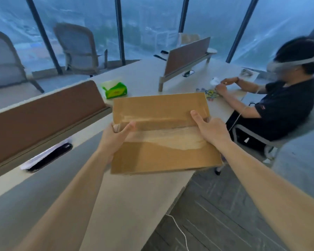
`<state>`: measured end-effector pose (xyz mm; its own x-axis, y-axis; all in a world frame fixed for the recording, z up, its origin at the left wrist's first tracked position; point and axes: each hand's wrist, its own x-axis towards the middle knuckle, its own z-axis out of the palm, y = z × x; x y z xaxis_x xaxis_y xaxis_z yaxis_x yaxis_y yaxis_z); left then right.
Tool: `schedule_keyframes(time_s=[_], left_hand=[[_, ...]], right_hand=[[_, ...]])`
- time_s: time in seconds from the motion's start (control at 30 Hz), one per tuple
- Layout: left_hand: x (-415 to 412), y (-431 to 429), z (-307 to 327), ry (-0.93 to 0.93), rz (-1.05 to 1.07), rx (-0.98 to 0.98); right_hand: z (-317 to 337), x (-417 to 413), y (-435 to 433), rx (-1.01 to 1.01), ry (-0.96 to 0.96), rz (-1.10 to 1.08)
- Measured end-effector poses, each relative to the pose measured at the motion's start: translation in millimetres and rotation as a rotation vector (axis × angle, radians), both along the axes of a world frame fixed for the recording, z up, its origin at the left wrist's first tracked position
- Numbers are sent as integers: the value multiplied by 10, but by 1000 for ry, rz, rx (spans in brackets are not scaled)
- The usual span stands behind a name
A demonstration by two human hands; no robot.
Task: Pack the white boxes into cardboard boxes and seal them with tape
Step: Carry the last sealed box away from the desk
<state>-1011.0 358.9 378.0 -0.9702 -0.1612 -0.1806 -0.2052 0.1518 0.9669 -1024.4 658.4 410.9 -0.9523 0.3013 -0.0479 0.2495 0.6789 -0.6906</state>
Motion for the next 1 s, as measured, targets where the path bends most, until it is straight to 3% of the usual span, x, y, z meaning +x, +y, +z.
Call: schedule_keyframes(time_s=[0.33, 0.63, 1.0], left_hand=[[-488, 2263, 26, -75, -431, 127], [-848, 3568, -135, -157, -725, 226], [-569, 5157, -233, -247, -1023, 255]], right_hand=[[150, 574, 2118, 93, 5, -386], [230, 1061, 2904, 212, -88, -692], [211, 1991, 3847, 213, -127, -997]])
